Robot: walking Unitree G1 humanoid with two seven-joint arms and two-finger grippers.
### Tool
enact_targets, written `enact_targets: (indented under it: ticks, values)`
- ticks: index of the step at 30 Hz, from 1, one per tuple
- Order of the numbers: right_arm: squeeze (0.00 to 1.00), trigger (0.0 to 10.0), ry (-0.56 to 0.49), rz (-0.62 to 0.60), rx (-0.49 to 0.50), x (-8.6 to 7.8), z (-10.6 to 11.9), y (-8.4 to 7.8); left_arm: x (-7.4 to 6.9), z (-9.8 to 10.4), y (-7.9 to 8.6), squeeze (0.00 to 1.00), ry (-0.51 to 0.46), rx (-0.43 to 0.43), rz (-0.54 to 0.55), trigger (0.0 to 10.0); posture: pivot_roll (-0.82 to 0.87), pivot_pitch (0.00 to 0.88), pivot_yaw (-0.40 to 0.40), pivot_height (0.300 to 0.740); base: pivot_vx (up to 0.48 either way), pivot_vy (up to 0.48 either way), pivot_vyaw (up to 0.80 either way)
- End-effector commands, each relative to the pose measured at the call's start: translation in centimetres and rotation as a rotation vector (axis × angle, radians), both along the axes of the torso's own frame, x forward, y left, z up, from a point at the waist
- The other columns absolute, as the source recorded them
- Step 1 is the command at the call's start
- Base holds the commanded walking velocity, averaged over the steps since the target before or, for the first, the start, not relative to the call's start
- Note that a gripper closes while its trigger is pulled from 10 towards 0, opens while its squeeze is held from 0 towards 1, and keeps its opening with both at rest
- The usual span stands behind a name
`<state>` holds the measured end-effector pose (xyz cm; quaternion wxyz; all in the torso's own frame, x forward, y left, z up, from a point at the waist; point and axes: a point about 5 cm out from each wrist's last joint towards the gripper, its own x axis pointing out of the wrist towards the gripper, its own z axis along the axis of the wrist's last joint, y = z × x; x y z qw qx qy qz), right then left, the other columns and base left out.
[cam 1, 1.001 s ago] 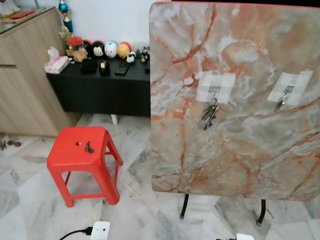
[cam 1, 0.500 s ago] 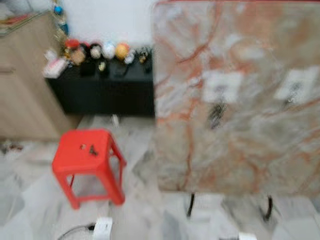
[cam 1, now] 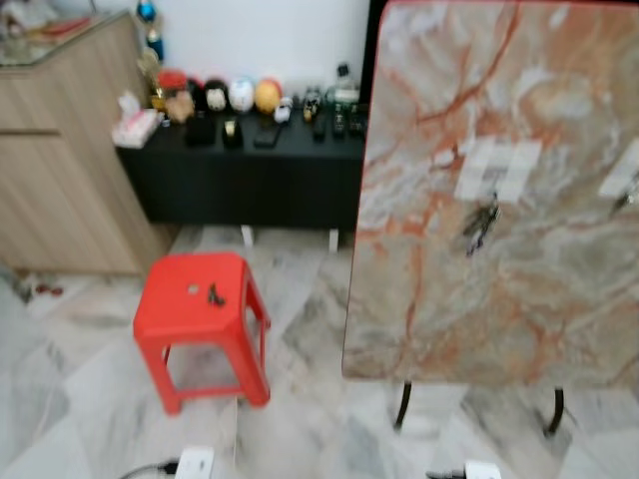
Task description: Hang keys on a hook
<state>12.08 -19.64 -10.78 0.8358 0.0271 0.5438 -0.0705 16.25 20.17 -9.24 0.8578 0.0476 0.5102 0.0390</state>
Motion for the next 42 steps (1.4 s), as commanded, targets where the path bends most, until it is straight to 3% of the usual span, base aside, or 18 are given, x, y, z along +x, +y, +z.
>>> enact_targets:
  ticks: [1,42]
  values:
    - [0.0,10.0,0.006,-0.004,0.001,-0.18,-0.06,0.02,-0.47,-0.21,-0.12,0.0,0.014,-0.005,0.0,10.0,-0.08,0.0,0.014,0.74,0.0,0.281,0.0]
    - [0.0,10.0,-0.001,-0.004,0.004,-0.1,-0.03,0.04,-0.45,-0.2,-0.11,0.0,0.013,-0.008,0.005,10.0,-0.07,0.0,0.014,0.74,0.0,0.281,0.0]
